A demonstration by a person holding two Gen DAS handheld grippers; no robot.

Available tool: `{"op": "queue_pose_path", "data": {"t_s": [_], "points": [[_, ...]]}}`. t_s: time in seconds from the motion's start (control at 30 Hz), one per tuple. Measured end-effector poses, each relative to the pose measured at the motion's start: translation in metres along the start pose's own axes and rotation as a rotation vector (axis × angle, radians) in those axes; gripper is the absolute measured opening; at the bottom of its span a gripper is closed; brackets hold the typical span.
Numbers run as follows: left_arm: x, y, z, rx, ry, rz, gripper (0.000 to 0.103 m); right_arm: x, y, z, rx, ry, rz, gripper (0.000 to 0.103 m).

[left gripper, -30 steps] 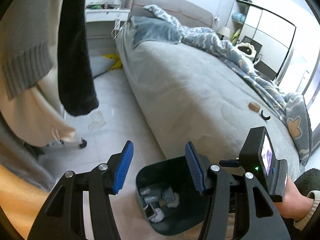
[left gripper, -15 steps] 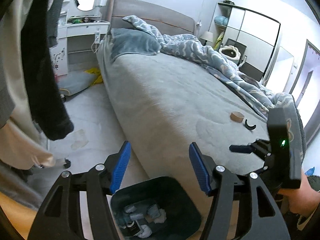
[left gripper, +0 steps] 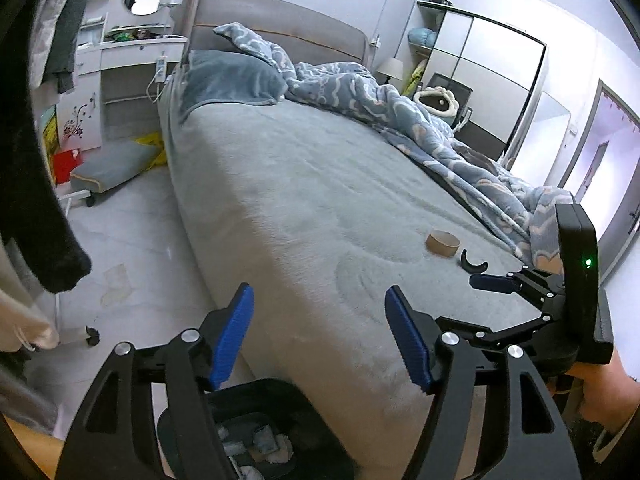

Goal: Collect trash
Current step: 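Move both tools back toward the remaining tape roll and curved piece on the bed, then close the right tool on the black C-shaped piece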

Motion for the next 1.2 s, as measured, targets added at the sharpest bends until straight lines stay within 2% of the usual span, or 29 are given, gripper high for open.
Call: {"op": "queue_pose_path", "data": {"t_s": [0.53,0.83,1.2], "points": [[0.019,-0.060,0.060,-0.038,-0.084,-0.038,0.076,0.001,0.001,0.084,-0.004,-0.069,0.061,0.085],[0.020,-0.088,0.076,-0.055,-0.076,-0.071,0.077,0.001,-0.005,0.119,0.026,-0.055,0.102,0.084],[0.026,-0.120,0.096,-0.071,-0.076,-0.095,0.077,-0.005,-0.025,0.150,0.081,-0.076,0.095,0.063]]}}
Point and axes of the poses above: each gripper's, at about its wrist camera, not at the fingertips, and y roughly against the way its jaws point, z to its right, x to its top, the point moved 2 cm from there along -y, roughly the way its jaws point, and after that the axes turned 4 degrees about -z, right-handed, at the moved point
